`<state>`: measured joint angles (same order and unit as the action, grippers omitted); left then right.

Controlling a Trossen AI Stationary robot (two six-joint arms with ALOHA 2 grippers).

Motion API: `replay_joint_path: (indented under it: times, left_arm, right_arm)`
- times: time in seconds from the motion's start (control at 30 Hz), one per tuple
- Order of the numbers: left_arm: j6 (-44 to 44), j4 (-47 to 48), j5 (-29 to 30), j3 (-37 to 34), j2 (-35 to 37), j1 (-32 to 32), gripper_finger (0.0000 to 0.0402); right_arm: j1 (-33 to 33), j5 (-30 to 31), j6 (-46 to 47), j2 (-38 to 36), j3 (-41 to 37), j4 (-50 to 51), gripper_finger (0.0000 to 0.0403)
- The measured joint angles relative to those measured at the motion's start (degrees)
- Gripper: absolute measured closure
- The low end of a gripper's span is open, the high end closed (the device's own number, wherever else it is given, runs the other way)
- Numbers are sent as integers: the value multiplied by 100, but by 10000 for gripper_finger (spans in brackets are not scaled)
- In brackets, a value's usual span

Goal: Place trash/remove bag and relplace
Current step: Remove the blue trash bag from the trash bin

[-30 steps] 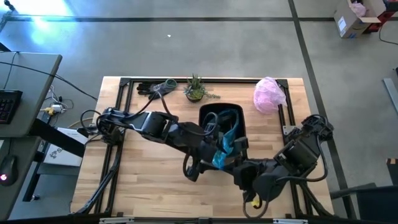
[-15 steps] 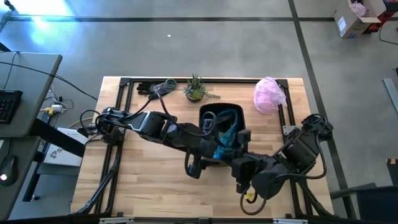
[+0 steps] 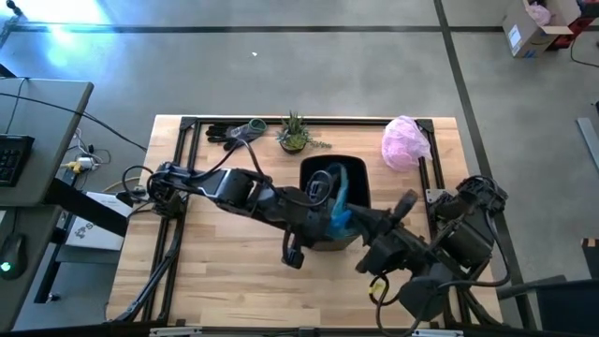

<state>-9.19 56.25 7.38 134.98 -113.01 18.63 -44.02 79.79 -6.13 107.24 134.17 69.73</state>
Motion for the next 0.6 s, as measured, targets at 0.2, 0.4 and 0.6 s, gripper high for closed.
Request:
replay_joint_path:
  times: [0.2, 0.4, 0.6]
  left_arm:
    - [-143, -12, -158, 0, 0, 32, 396]
    - [-323, -238, -166, 0, 0, 131, 398]
    - [-445, -306, -242, 0, 0, 258, 401]
  right_arm:
    - [-38, 552, -152, 1, 0, -28, 403]
    - [121, -441, 205, 2, 0, 6, 403]
    - [338, -1039, 607, 2, 0, 162, 402]
